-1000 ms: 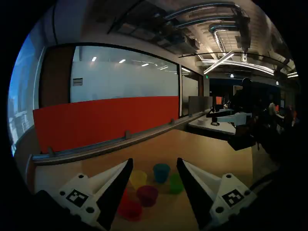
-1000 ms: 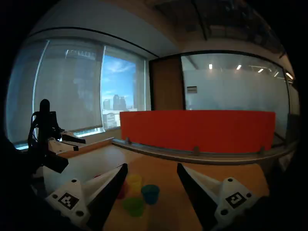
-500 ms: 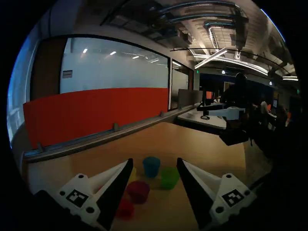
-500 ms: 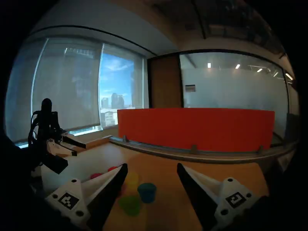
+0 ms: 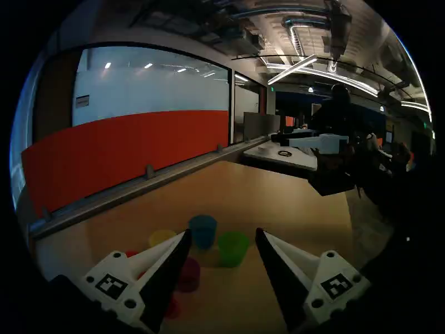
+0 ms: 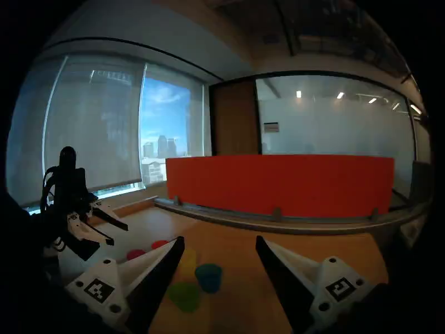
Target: Pour water
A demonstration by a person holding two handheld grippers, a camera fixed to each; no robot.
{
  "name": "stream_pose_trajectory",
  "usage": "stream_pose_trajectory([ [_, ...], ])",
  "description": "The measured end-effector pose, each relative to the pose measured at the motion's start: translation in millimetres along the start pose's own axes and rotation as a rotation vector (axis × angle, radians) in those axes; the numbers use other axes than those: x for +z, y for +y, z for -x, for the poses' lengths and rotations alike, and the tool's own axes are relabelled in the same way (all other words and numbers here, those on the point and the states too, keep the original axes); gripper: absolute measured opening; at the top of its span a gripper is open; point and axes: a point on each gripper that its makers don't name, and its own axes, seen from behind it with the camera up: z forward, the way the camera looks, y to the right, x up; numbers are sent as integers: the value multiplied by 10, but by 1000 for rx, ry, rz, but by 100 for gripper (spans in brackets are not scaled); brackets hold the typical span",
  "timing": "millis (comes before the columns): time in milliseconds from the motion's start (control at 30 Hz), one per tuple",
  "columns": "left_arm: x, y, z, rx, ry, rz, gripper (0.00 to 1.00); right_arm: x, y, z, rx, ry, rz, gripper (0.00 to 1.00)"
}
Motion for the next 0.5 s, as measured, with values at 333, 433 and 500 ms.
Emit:
stream_pose_trajectory([
  [333,288,116,204,38,-68,17,84,-13,70,88,2,-3,6,99],
  [433,366,128,260,51,-87,15,84,-12,97,122,4,-5,7,99],
  [500,416,134,301,57,-99,14,84,-8,113,142,5,-6,8,99],
])
